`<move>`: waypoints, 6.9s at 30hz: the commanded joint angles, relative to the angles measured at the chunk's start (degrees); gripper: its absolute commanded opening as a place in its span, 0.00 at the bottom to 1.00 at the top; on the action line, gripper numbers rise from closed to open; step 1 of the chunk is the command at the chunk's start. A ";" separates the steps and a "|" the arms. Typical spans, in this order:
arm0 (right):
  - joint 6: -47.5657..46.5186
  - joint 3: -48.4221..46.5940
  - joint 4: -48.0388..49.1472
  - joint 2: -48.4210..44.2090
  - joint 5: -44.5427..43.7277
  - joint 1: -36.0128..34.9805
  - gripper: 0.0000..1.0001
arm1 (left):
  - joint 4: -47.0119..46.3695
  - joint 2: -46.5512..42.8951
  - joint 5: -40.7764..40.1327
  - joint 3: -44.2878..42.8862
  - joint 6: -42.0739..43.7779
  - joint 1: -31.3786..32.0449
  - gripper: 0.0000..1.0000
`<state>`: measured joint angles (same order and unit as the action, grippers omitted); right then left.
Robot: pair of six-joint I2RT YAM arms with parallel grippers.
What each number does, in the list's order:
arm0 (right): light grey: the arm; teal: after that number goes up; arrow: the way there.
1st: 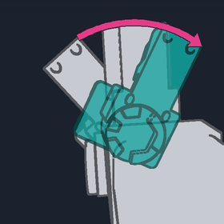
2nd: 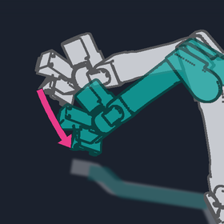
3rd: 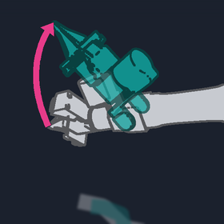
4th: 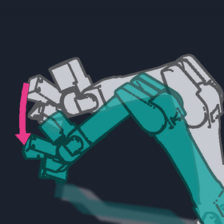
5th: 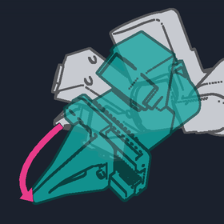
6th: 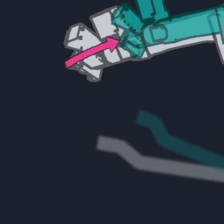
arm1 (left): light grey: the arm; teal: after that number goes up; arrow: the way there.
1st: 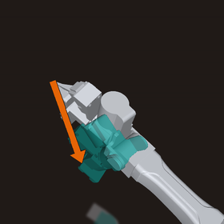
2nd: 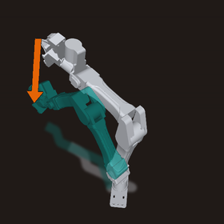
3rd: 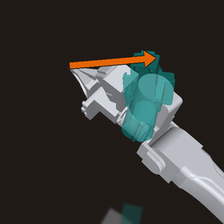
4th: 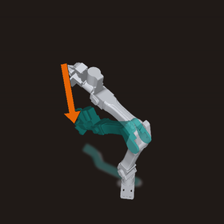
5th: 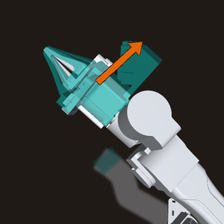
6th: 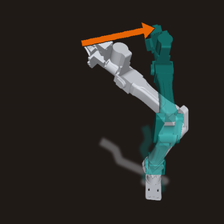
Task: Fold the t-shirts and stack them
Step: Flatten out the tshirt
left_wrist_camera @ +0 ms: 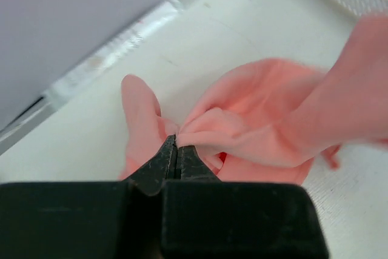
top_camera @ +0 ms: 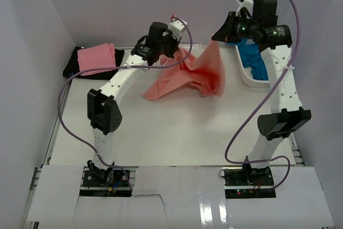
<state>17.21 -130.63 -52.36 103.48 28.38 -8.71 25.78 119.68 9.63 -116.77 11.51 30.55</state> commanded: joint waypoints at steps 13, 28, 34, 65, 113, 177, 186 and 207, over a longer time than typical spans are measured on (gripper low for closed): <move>-7.72 24.64 25.83 -35.55 -5.97 -3.77 0.08 | 9.00 -43.82 -30.12 3.06 -11.06 -0.22 0.00; -3.06 43.88 20.28 -31.15 -14.05 -2.29 0.08 | -7.67 -38.92 -3.75 44.95 -31.53 -0.22 0.33; -3.32 39.41 14.76 -27.29 -20.11 1.59 0.08 | -6.98 -33.20 -4.78 45.67 -31.03 -0.40 0.98; -5.35 41.59 10.44 -27.72 -22.84 3.35 0.08 | 0.59 -15.98 8.65 44.61 -46.04 -25.01 0.89; -4.30 41.25 16.13 -24.56 -16.18 3.88 0.08 | 0.12 -6.21 9.79 31.63 -54.66 -27.03 0.00; -3.59 25.87 40.49 -68.68 -3.16 4.14 0.08 | -0.12 -88.92 -5.32 38.72 -48.07 -36.43 0.00; 2.37 33.11 41.20 -61.75 -5.09 4.14 0.08 | -2.75 -85.05 -4.37 43.98 -49.29 -36.43 0.00; 8.28 46.63 33.65 -21.10 2.82 4.14 0.08 | -8.46 -45.22 3.72 56.41 -56.95 -35.12 0.00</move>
<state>26.15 -78.67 -20.67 72.97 27.16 -4.75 21.69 64.14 9.63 -55.64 -44.49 -5.39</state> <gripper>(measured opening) 0.084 0.020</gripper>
